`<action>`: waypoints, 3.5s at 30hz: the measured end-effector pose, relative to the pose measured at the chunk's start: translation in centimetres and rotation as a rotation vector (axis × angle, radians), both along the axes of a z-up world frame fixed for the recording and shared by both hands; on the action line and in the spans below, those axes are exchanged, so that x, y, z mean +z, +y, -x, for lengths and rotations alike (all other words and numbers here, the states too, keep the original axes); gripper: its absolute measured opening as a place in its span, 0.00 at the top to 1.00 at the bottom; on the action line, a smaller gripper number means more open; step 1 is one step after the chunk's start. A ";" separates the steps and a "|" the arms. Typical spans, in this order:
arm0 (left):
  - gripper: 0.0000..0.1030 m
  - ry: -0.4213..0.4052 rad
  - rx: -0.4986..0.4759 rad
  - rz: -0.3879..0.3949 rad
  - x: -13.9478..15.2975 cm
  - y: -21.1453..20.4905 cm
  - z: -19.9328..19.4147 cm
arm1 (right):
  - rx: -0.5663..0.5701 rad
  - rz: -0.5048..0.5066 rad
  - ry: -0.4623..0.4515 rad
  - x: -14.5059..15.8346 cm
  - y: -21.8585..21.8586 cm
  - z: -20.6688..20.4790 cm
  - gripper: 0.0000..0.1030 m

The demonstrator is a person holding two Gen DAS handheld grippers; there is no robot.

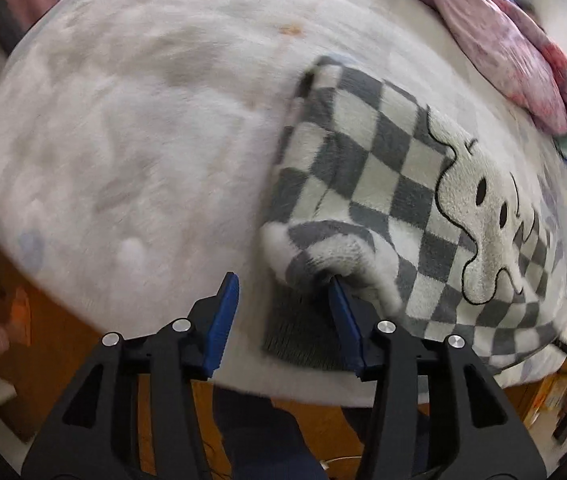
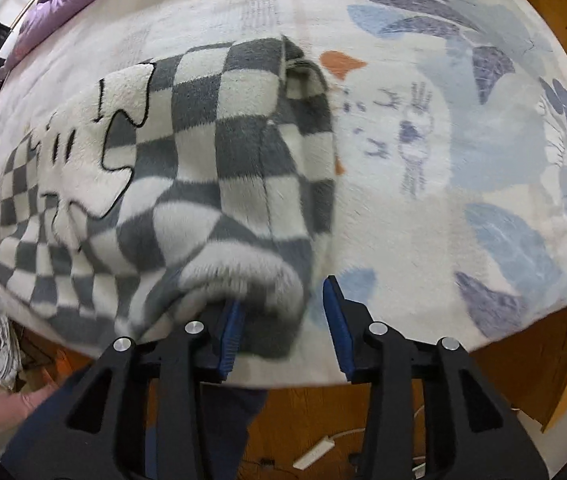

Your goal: Fold large clothes

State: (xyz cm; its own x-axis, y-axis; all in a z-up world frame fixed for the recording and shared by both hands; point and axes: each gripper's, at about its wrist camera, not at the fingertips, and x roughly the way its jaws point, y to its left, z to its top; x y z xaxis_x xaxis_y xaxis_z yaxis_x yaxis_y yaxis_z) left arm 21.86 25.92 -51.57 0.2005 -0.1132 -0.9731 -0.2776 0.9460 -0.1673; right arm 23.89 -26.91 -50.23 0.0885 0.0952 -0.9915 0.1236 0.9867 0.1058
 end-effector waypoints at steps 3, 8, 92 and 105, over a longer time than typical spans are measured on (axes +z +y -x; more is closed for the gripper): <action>0.47 -0.046 0.123 -0.010 2.3 0.8 1.6 | -0.034 0.028 0.004 1.6 -1.5 1.5 0.62; 0.47 -0.071 0.103 -0.005 1.5 -2.0 -0.6 | -0.079 -0.131 -0.049 2.2 -2.1 -0.7 0.76; 0.32 0.069 0.258 0.491 -14.0 5.1 2.7 | -0.077 -0.161 0.111 -12.4 25.8 -2.9 1.00; 0.77 0.026 0.180 0.418 -11.7 2.8 2.5 | 0.034 -0.253 0.008 -3.4 33.6 -5.3 0.66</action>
